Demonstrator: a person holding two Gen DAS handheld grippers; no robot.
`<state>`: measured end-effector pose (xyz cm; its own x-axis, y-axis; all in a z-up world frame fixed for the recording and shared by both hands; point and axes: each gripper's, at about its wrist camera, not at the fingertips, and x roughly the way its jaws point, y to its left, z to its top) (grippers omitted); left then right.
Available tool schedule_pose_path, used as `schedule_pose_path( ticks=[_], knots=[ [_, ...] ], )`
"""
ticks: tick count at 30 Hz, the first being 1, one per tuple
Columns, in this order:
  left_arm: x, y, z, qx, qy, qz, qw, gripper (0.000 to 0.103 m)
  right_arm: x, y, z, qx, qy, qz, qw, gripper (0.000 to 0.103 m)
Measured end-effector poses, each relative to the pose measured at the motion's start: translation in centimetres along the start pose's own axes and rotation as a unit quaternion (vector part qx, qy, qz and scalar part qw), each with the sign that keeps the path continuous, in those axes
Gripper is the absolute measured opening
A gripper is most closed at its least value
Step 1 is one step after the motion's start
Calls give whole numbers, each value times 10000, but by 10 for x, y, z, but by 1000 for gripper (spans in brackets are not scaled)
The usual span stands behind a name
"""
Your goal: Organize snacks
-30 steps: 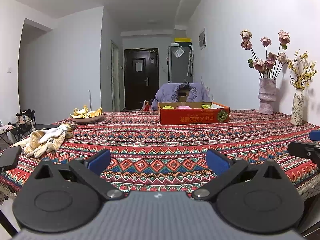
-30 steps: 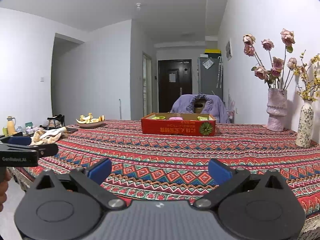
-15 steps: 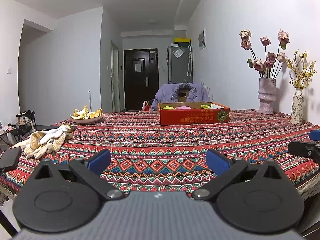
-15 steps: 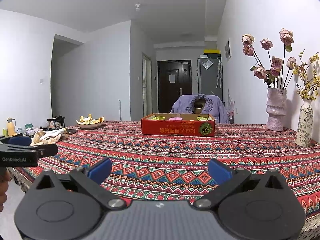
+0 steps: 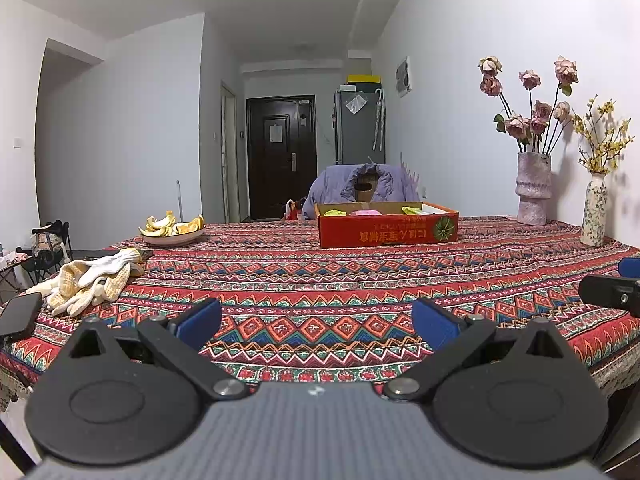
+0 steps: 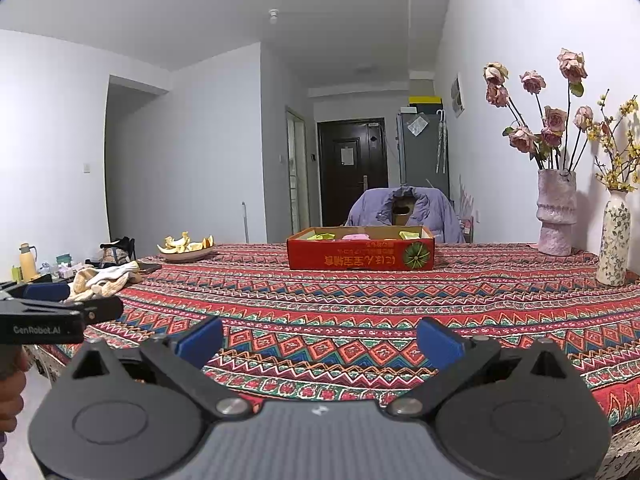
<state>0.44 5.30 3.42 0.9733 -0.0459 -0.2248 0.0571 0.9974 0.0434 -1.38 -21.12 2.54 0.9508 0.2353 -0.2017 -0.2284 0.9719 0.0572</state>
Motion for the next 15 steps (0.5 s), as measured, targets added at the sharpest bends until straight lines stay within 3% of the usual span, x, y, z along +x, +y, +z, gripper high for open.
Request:
schedule_pose_path(
  ticks=[15],
  knots=[
    [-3, -1, 0, 53, -58, -4, 10000, 103, 0, -1, 0, 22, 8, -25, 10000, 103]
  ],
)
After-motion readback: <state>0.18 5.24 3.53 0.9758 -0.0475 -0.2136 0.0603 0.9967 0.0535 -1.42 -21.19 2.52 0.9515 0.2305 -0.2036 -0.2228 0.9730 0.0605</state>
